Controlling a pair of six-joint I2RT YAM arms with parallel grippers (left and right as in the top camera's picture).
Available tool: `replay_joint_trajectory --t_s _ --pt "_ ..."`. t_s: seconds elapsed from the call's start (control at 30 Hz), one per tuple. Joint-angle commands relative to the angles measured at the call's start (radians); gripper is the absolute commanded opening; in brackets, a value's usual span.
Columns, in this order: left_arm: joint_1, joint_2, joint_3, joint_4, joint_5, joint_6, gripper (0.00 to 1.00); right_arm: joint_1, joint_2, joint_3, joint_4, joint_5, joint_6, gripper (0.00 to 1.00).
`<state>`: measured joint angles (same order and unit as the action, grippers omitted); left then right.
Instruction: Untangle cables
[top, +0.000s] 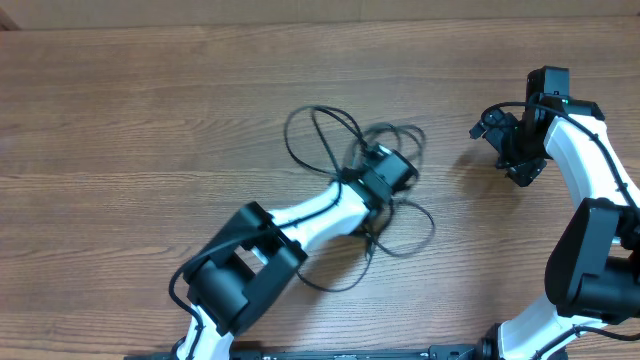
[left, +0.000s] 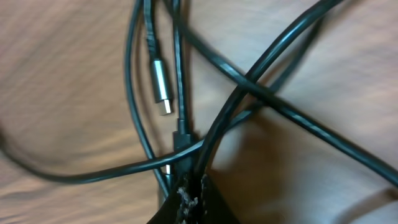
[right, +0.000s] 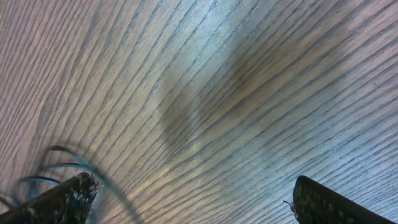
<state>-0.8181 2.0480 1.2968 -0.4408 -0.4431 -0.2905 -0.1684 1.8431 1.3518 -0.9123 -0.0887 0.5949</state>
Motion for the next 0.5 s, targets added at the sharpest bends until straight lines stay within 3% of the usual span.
replay_joint_trajectory --t_s 0.0,0.47 --pt "0.077 0.013 -0.005 0.0 -0.074 -0.077 0.07 -0.001 -0.008 -0.004 0.004 0.013 0.003 1.0" --pt "0.346 0.011 0.021 -0.073 0.289 -0.224 0.04 -0.001 -0.008 -0.004 0.004 0.013 0.003 1.0"
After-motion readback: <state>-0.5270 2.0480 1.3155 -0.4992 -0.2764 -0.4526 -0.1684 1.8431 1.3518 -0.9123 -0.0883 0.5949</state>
